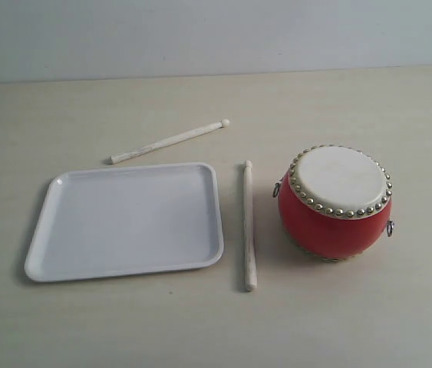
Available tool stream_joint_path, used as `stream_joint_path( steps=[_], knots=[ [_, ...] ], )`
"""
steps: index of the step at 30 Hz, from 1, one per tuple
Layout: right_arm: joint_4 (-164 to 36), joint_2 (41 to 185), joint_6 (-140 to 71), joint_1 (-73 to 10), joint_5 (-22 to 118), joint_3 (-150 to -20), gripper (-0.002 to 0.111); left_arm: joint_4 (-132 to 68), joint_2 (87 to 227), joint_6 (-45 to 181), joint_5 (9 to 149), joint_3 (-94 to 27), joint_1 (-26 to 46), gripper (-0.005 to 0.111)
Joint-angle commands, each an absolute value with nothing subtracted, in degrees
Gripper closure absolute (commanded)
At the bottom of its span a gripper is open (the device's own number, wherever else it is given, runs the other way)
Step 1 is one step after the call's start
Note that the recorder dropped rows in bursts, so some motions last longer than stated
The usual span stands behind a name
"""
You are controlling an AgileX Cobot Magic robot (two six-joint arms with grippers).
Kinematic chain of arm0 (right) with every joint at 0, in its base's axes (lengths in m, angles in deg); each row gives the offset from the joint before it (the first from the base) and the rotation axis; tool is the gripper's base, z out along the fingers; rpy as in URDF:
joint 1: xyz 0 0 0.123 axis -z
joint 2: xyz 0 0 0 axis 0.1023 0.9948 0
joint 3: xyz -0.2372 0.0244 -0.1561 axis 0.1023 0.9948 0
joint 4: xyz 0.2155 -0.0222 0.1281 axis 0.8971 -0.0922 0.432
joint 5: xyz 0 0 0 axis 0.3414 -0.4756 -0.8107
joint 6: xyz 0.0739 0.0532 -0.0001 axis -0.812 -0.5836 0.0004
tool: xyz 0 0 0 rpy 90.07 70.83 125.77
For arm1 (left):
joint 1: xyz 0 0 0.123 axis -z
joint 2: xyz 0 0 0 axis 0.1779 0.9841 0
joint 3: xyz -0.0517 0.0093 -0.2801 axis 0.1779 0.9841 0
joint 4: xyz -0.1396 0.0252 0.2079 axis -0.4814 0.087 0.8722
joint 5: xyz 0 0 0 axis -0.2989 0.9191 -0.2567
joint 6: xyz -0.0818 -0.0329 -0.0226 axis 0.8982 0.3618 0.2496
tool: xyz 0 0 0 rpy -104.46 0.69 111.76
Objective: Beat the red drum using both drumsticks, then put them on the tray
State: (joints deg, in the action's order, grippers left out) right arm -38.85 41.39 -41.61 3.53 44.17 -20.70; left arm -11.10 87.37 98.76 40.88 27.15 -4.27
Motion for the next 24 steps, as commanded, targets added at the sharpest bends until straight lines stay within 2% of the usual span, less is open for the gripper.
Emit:
stream_joint_path(
  steps=[1, 19, 24],
  knots=[
    [-38.9, 41.0, -41.1, 3.4, 44.3, -20.4, 0.108, -11.4, 87.2, 101.5, 31.4, 27.1, -4.0, 0.107],
    [-38.9, 41.0, -41.1, 3.4, 43.8, -20.4, 0.108, -12.4, 87.2, 105.4, 32.2, 27.1, -4.0, 0.107],
    [-38.9, 41.0, -41.1, 3.4, 43.8, -20.4, 0.108, -20.8, 87.2, 108.0, 49.1, 27.1, -4.0, 0.107]
  ],
)
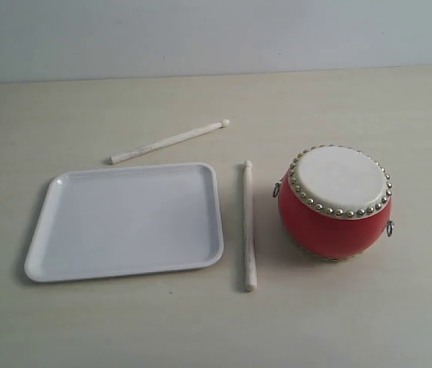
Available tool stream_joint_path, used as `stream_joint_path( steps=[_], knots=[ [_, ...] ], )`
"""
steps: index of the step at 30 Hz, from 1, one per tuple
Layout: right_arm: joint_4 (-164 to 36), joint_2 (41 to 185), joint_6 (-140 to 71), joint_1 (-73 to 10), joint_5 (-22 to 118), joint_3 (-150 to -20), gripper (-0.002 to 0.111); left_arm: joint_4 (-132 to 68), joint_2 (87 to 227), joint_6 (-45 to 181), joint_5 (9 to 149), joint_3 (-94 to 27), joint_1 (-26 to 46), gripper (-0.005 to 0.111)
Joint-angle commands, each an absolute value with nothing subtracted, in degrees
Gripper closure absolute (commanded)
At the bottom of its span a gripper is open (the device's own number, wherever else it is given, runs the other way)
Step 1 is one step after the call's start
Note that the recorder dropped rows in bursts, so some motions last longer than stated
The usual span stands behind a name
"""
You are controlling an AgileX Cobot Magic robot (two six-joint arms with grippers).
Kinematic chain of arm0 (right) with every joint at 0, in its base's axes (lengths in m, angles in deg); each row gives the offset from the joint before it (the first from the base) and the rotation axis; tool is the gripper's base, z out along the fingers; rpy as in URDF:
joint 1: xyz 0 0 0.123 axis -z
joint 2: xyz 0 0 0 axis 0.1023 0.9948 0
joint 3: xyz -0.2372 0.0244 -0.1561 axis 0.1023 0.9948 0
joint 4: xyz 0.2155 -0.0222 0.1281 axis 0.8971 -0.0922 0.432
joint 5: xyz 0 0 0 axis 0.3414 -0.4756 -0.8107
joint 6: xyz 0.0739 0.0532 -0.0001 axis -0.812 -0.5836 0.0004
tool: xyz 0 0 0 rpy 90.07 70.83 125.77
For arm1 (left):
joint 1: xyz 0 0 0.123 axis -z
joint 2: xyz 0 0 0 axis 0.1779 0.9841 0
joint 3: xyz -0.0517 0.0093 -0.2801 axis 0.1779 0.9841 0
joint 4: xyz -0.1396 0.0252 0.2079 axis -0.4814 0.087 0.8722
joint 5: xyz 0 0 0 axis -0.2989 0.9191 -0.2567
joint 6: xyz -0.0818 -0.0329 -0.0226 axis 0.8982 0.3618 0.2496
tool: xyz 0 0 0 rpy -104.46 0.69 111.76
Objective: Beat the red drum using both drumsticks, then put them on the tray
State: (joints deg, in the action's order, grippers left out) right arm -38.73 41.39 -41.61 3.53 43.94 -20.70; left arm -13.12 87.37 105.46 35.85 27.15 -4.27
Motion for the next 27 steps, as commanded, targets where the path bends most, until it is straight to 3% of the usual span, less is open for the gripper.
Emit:
stream_joint_path(
  steps=[1, 6, 16, 20, 25, 27],
  knots=[
    [-38.9, 41.0, -41.1, 3.4, 43.8, -20.4, 0.108, -25.2, 87.2, 109.1, 52.2, 27.0, -4.0, 0.107],
    [-38.9, 41.0, -41.1, 3.4, 43.7, -20.4, 0.108, -32.5, 92.7, 105.7, 61.9, 20.9, -4.0, 0.107],
    [-38.9, 41.0, -41.1, 3.4, 42.9, -20.4, 0.108, -30.2, 126.5, 99.6, 82.1, -4.3, -4.0, 0.107],
    [-38.9, 41.0, -41.1, 3.4, 42.9, -20.4, 0.108, -30.0, 145.7, 86.3, 93.3, -22.1, -4.0, 0.107],
    [-38.6, 41.0, -41.1, 3.4, 42.9, -20.4, 0.108, -30.3, 169.6, 62.8, 123.4, -47.7, -4.0, 0.107],
    [-38.6, 41.0, -41.1, 3.4, 42.9, -20.4, 0.108, -33.6, 176.9, 58.2, 128.2, -53.8, -4.0, 0.107]
  ],
)
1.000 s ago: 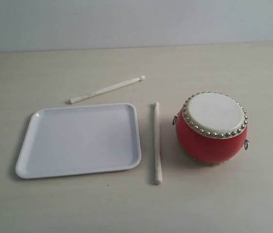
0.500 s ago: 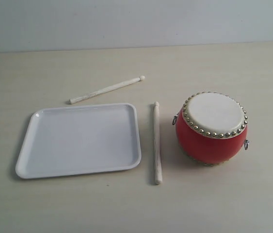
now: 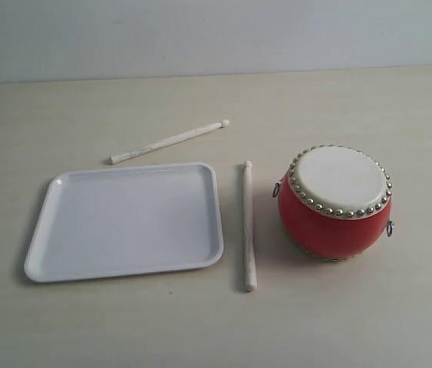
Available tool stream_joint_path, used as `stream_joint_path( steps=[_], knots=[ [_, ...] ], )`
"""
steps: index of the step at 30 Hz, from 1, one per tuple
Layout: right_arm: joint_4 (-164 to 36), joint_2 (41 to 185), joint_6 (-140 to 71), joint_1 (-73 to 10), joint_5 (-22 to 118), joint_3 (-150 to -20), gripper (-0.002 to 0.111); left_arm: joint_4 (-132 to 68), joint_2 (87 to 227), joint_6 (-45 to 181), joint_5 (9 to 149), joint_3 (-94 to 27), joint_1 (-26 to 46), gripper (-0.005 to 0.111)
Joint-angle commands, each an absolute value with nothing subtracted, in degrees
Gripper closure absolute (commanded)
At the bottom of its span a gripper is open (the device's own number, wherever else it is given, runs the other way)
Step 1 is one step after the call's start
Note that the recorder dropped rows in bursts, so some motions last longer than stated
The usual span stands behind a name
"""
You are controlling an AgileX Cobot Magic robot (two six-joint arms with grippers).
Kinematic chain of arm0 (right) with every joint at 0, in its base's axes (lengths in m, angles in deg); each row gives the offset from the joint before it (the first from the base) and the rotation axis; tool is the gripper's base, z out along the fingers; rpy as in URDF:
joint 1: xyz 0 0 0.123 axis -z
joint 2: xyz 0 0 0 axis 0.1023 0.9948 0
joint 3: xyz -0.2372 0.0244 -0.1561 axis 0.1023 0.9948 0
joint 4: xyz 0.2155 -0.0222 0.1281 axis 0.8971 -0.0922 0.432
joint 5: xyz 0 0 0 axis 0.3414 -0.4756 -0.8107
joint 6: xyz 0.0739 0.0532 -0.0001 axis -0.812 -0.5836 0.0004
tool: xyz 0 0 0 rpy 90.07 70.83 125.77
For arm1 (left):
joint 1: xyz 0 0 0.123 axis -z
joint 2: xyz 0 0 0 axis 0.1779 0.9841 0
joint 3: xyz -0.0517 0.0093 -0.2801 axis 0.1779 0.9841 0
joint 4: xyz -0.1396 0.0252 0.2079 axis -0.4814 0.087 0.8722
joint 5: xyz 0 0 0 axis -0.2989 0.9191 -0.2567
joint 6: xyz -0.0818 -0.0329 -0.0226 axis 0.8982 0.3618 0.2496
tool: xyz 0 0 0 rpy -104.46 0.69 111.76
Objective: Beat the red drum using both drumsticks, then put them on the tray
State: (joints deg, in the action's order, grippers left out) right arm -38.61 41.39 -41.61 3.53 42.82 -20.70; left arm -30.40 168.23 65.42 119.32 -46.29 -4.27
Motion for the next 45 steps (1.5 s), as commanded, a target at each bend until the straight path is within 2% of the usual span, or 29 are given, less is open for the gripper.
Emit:
stream_joint_path(
  steps=[1, 5, 8, 21, 30, 43, 45],
  knots=[
    [-38.5, 41.0, -41.1, 3.4, 42.9, -20.4, 0.108, -37.5, 181.3, 51.5, 130.8, -57.0, -4.0, 0.107],
    [-38.5, 41.0, -41.1, 3.4, 42.9, -20.4, 0.108, -57.8, 193.4, 27.2, 137.5, -62.2, -4.0, 0.107],
    [-38.5, 41.0, -41.1, 3.4, 42.9, -20.4, 0.108, -62.6, 199.8, 18.6, 137.6, -63.5, -3.7, 0.107],
    [-38.5, 41.0, -41.1, 3.4, 42.7, -20.4, 0.108, -56.1, 211.5, 16.2, 137.2, -69.3, 2.5, 0.107],
    [-38.5, 41.0, -41.1, 3.4, 40.5, -20.4, 0.108, -48.1, 217.1, 22.1, 141.4, -79.1, 6.8, 0.107],
    [-38.5, 41.0, -41.1, 3.4, 40.4, -20.4, 0.108, -43.4, 223.0, 22.8, 142.7, -85.0, 7.1, 0.107],
    [-38.5, 41.0, -41.1, 3.4, 40.4, -20.4, 0.108, -43.4, 223.1, 22.8, 142.5, -85.1, 7.4, 0.103]
  ],
)
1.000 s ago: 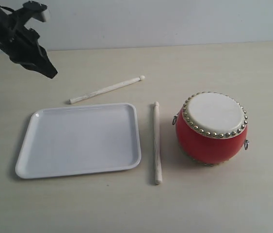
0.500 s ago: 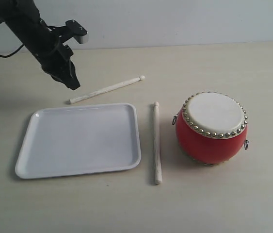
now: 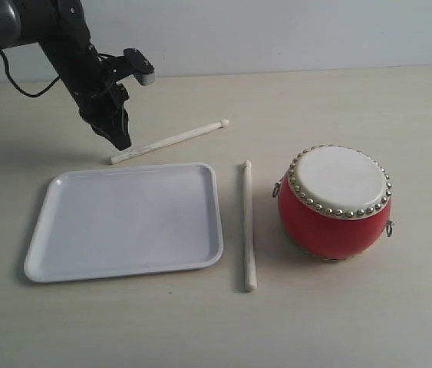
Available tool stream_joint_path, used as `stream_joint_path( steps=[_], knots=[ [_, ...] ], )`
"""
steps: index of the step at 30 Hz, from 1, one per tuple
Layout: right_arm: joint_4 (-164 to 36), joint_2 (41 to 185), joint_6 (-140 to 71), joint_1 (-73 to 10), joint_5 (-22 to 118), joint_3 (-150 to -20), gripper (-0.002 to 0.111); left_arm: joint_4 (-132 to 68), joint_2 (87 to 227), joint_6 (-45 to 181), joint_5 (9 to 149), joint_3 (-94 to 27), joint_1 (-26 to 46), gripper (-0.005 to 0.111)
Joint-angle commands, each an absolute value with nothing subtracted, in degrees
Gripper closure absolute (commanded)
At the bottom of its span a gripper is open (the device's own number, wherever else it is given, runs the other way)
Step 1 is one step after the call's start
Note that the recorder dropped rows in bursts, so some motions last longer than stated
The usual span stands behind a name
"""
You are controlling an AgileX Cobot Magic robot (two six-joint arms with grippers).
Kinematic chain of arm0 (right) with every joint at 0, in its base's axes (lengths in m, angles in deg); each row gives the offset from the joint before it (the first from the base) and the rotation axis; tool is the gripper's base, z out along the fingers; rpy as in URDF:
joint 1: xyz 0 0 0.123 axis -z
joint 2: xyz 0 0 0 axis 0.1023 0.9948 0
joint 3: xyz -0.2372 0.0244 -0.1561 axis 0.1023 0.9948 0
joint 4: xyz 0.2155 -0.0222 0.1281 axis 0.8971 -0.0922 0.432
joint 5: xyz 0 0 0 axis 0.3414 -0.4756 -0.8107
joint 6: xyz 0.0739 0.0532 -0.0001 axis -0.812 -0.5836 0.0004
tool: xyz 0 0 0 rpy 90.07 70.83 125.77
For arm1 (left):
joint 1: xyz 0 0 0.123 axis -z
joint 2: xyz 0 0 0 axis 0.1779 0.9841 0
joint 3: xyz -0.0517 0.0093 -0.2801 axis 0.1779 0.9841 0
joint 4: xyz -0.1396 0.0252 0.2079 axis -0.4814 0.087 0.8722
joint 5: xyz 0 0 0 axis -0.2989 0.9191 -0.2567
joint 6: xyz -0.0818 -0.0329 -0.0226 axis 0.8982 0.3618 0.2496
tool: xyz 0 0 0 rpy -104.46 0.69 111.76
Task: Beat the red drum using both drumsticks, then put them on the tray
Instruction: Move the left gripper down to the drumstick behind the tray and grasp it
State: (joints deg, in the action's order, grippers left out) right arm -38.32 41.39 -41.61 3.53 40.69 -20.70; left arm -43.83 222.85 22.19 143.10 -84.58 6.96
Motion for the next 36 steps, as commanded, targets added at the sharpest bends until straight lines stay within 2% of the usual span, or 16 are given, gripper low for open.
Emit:
stream_joint_path(
  steps=[1, 2, 4, 5, 36],
  knots=[
    [-38.5, 41.0, -41.1, 3.4, 40.4, -20.4, 0.108, -43.3, 223.1, 22.8, 142.2, -85.2, 7.5, 0.098],
    [-38.5, 41.0, -41.1, 3.4, 40.4, -20.4, 0.108, -43.3, 223.1, 22.8, 141.2, -85.2, 8.1, 0.087],
    [-38.5, 41.0, -41.1, 3.4, 40.4, -20.4, 0.108, -43.0, 223.2, 22.8, 139.0, -85.2, 9.1, 0.074],
    [-38.5, 41.0, -41.1, 3.4, 40.4, -20.4, 0.108, -43.0, 223.4, 22.8, 138.0, -85.2, 9.4, 0.072],
    [-38.5, 41.0, -41.3, 3.4, 40.8, -20.4, 0.108, -42.4, 225.8, 22.9, 136.1, -84.8, 10.3, 0.071]
  ],
)
